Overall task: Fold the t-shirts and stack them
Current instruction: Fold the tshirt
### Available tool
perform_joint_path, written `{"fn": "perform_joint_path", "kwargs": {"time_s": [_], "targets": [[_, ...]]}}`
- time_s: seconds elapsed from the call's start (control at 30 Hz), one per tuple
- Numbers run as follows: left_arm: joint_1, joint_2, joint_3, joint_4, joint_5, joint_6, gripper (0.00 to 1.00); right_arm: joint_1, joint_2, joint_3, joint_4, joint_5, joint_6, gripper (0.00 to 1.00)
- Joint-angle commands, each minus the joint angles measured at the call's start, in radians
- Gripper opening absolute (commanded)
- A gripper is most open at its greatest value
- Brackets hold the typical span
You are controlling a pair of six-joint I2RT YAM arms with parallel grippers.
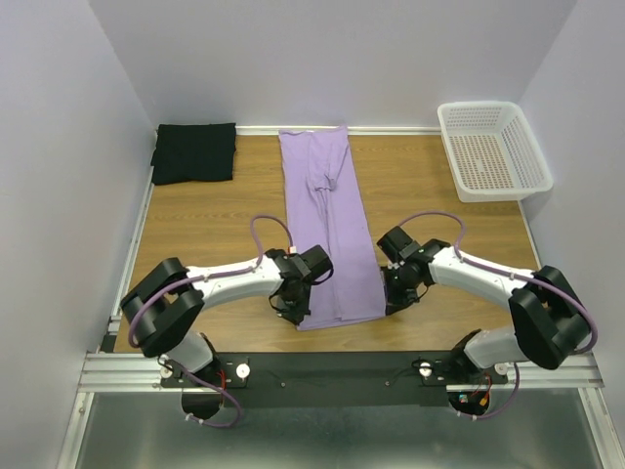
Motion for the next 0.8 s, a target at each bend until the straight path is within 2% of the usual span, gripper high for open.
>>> {"fn": "perform_joint_path", "kwargs": {"time_s": [0.0,0.17,0.27,0.37,0.47,0.63,0.77], "targets": [[-0.004,-0.119,-0.063,-0.072,0.036,0.016,0.0,-0.003,-0.066,-0.017,-0.095,-0.034,-0.025,0.0],[-0.004,-0.218,-0.096,-0.095,0.067,0.007,0.0,-0.003,-0.127,-0.004,-0.176,-0.021,-0.036,0.01],[0.002,-0.213,-0.086,-0.081,0.078,0.026,0.0,-0.003,-0.121,0.026,-0.19,-0.04,-0.031,0.0],[0.025,-0.206,-0.046,-0.07,0.058,0.049,0.0,-0.004,-0.112,0.112,-0.193,0.024,-0.03,0.01],[0.152,-0.194,0.012,-0.047,0.012,0.126,0.0,-0.004,-0.054,0.209,-0.196,0.154,-0.068,0.0],[0.319,-0.14,0.114,0.026,-0.042,0.236,0.0,-0.012,0.106,0.386,-0.191,0.25,-0.117,0.01],[0.404,-0.04,0.224,0.082,-0.115,0.306,0.0,-0.038,0.221,0.535,-0.159,0.324,-0.166,0.01]]}}
